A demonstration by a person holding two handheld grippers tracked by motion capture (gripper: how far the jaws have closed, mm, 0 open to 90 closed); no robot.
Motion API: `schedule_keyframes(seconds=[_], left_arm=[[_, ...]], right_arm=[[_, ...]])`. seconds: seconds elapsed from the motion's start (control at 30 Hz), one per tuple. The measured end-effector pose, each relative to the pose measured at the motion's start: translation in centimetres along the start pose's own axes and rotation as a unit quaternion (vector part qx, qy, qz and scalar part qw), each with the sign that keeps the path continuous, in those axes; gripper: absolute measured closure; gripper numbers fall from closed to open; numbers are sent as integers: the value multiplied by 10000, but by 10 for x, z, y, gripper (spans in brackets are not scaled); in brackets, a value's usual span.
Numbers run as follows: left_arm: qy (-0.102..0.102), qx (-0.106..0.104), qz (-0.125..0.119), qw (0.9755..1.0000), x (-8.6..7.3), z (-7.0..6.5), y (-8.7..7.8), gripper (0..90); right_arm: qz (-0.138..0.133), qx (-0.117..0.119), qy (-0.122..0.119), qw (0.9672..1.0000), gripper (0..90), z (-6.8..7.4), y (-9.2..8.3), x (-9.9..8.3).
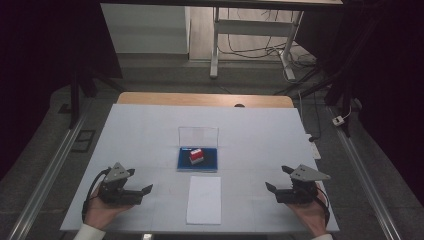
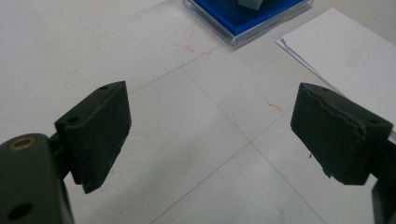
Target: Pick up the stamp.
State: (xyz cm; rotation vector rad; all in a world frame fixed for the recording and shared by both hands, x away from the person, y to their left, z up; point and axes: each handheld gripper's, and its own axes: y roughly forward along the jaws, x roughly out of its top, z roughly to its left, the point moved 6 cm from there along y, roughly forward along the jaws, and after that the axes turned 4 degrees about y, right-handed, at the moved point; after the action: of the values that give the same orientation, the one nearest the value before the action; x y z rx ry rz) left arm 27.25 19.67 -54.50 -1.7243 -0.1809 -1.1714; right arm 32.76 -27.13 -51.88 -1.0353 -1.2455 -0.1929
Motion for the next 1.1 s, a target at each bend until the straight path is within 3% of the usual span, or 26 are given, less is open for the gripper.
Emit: schedule_keyframes(seconds=[0.33, 1.1], left_arm=[[35, 8, -27, 10000, -1, 0, -3, 129], [196, -74, -24, 9998, 15, -2, -4, 145]], right_arm=[[44, -38, -243, 9997, 203, 3, 4, 0], [167, -57, -283, 9994, 239, 3, 7, -7]])
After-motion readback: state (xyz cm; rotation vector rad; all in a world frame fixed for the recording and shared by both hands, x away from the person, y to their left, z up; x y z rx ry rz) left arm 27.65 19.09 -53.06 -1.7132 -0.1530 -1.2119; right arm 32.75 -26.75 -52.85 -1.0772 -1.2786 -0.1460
